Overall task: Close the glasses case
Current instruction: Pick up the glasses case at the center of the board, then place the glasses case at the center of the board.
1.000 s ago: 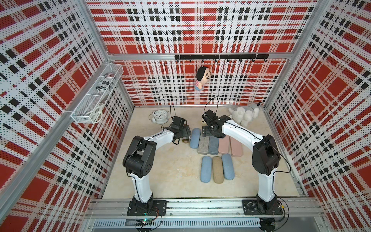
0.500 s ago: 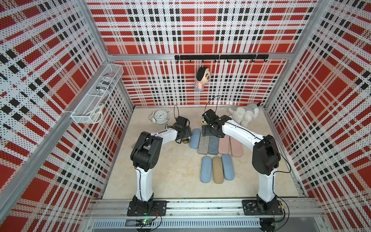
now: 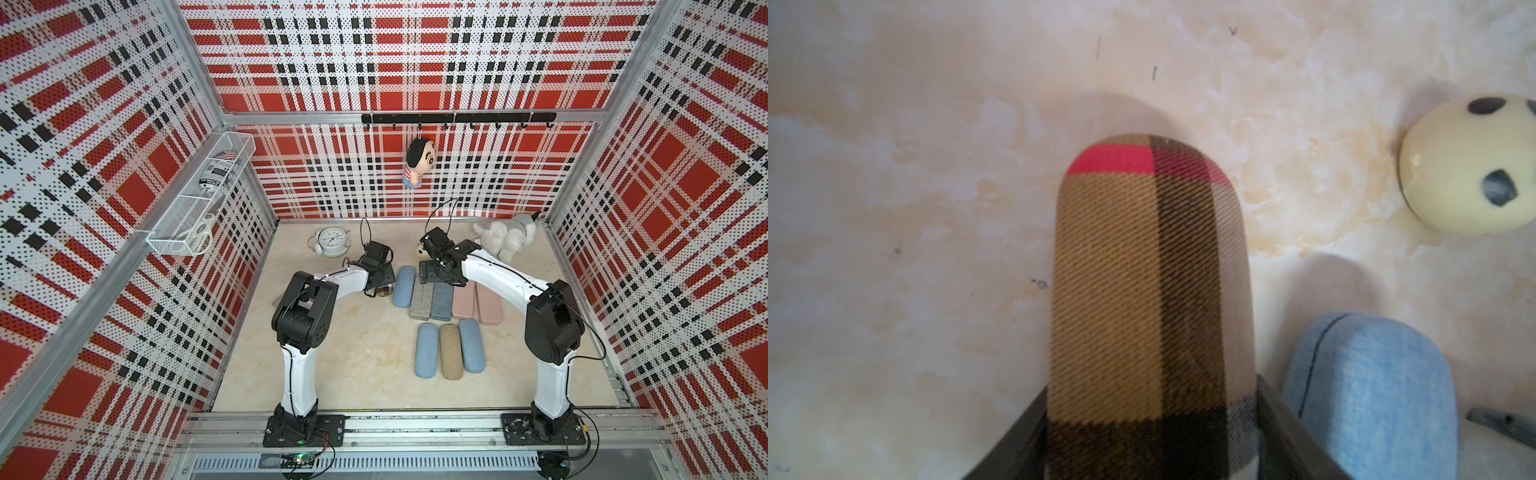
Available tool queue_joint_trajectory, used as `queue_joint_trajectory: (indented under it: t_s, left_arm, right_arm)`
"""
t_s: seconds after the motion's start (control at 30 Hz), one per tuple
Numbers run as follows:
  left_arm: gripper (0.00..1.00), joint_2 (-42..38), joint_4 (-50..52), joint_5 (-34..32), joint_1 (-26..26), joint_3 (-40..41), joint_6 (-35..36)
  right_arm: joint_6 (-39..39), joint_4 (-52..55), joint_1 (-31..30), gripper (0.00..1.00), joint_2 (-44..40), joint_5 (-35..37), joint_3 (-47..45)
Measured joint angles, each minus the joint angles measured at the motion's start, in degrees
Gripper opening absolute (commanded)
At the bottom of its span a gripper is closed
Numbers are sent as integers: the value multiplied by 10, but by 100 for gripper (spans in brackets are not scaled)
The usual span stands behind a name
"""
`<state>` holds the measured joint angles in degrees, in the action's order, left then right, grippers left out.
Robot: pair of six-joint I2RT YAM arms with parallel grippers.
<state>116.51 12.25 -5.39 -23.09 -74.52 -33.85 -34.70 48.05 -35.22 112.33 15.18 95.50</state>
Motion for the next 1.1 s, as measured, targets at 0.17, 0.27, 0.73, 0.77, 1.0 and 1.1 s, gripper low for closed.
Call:
queue_joint_trajectory:
  t_s: [0.17,0.27,0.73,0.77,1.0,1.1]
  left_arm:
    - [37,-10,-2,-3,2,12,0]
    - [38,-19,6,-9,5,19,0]
    - [41,-247,63,-68,-49,129,-8]
    - [42,-265,63,-74,-65,143,-12]
    - [43,-356,76,-90,-221,267,-75]
    - [44,-367,86,-101,-256,309,-108]
  right_arm:
    - [-2,-2,0,100,-13,-2,-4]
    - [-3,-4,0,100,-24,-2,-16]
    - [-10,-16,0,100,-82,10,-66]
    - [-10,-16,0,100,-89,13,-67]
    - [-10,-18,0,100,-129,27,-82]
    - [-10,-21,1,100,-142,29,-98]
